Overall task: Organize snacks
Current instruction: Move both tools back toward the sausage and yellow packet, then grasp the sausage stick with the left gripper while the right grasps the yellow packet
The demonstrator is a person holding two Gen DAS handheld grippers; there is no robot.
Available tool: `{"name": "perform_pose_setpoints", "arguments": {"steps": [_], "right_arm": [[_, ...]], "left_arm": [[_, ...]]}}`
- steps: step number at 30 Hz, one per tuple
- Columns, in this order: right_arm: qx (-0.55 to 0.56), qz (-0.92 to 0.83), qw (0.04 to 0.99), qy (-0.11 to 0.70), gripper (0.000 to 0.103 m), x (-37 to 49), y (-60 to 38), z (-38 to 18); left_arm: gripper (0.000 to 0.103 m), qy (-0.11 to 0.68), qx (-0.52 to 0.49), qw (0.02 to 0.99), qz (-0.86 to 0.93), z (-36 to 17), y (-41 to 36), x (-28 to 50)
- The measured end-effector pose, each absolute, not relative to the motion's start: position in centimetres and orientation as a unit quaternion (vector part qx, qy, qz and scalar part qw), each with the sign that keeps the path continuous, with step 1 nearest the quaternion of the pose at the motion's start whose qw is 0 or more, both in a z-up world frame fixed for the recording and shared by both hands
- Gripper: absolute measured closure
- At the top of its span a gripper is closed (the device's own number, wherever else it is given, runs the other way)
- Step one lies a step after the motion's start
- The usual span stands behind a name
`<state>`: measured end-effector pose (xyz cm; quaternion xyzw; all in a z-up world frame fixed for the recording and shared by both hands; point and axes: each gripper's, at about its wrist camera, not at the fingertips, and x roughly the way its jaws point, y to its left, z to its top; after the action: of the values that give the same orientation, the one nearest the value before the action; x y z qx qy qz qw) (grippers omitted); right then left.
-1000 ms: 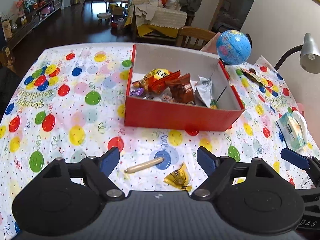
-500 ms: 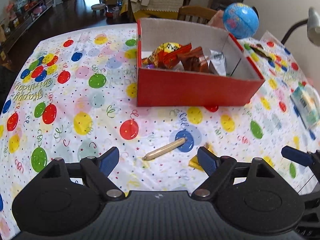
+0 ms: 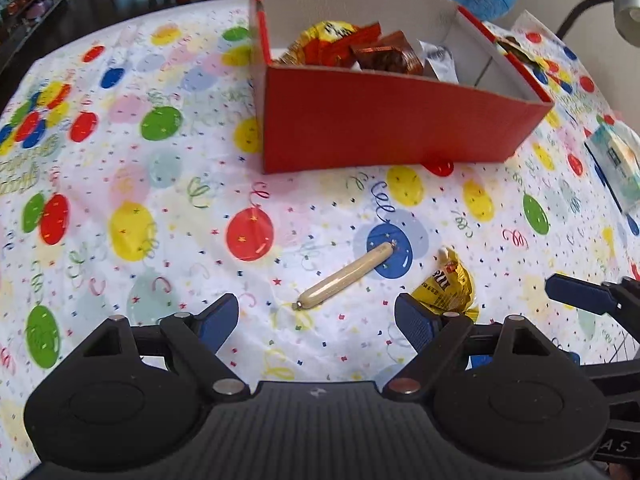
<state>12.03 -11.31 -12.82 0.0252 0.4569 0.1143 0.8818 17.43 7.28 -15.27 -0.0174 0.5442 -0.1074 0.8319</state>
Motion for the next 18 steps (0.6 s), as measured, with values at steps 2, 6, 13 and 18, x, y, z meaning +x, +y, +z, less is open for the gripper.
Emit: {"name": "perform_pose_setpoints", "arguments": {"steps": [2, 6, 13, 18], "right_arm": [[0.026, 0.109, 0.879, 0.463, 0.027, 12.4, -11.2, -13.3], [0.02, 0.1, 0.876, 0.472, 0.03, 13.1, -10.8, -14.2], [0.024, 0.097, 0.869, 0.484, 0.044, 14.2, -10.4, -15.7], [0.018, 0.101, 0.866, 0.49, 0.053, 14.8, -9.9, -16.4]], "left_arm": [[0.018, 0.546, -0.01, 0.83, -0.116, -15.8, 7.1, 17.8], [0.018, 0.552, 0.008, 0.823, -0.132, -16.8, 6.5, 18.8], [0.02, 0.558, 0.019, 0.816, -0.147, -18.1, 6.0, 19.8], [0.037, 0.557, 0.034, 0.816, -0.15, -18.5, 5.5, 20.3]]}}
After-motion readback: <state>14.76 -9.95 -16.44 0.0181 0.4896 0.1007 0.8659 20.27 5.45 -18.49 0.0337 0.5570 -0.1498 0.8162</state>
